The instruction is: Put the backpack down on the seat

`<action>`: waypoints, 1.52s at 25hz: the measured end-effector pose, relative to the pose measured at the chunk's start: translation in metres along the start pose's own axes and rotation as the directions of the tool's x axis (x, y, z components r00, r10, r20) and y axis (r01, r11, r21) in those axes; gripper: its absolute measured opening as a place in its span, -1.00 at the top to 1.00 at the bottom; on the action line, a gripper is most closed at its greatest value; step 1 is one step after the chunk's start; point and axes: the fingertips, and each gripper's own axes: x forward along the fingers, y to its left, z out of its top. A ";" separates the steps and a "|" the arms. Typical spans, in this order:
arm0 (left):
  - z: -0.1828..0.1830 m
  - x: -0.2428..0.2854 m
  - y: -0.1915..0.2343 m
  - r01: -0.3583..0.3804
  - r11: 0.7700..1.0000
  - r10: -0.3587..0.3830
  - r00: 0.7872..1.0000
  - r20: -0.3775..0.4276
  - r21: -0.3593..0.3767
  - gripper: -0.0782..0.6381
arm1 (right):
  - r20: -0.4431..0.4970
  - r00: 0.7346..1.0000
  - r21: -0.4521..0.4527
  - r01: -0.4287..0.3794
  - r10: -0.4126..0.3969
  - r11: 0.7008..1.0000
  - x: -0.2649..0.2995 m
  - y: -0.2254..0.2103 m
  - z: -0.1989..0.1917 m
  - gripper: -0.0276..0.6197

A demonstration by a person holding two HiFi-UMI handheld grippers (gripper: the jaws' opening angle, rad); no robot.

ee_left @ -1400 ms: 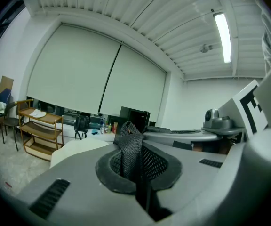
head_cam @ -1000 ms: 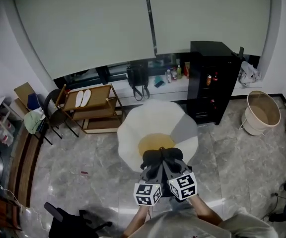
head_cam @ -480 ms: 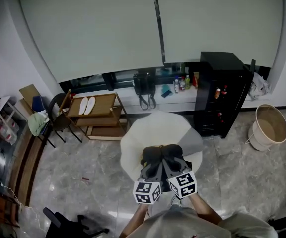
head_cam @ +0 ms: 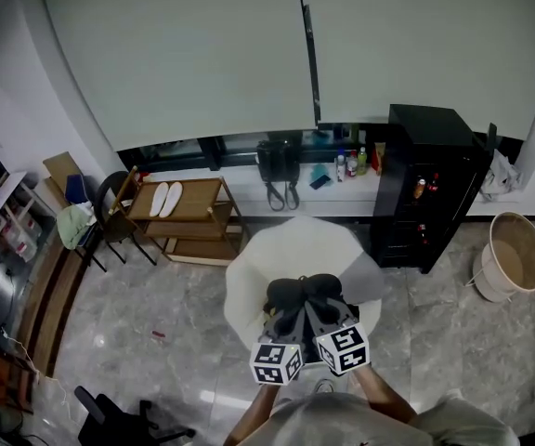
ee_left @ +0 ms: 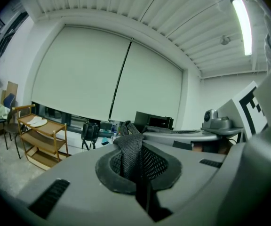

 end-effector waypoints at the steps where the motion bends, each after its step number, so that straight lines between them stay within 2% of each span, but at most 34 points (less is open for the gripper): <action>1: -0.002 0.003 0.000 -0.005 1.000 0.005 1.000 -0.006 -0.005 0.69 | -0.006 1.000 0.003 -0.003 0.003 1.000 0.001 -0.003 -0.002 0.81; 13: -0.023 0.015 -0.001 -0.014 1.000 0.013 0.999 -0.053 -0.023 0.69 | -0.034 0.999 0.035 -0.009 0.010 0.999 0.004 -0.014 -0.024 0.81; 20: -0.024 0.021 0.019 0.003 0.999 -0.005 0.998 -0.058 -0.037 0.69 | -0.053 0.999 0.034 0.010 -0.008 0.999 0.025 -0.013 -0.027 0.81; 27: -0.011 0.044 0.055 0.056 0.998 -0.057 0.997 -0.056 -0.027 0.69 | -0.052 0.997 0.036 0.060 -0.058 0.998 0.067 -0.020 -0.017 0.81; 38: 0.039 0.089 0.126 0.174 0.984 -0.173 0.984 -0.040 0.027 0.69 | -0.005 0.987 0.032 0.160 -0.160 0.987 0.150 -0.034 0.026 0.81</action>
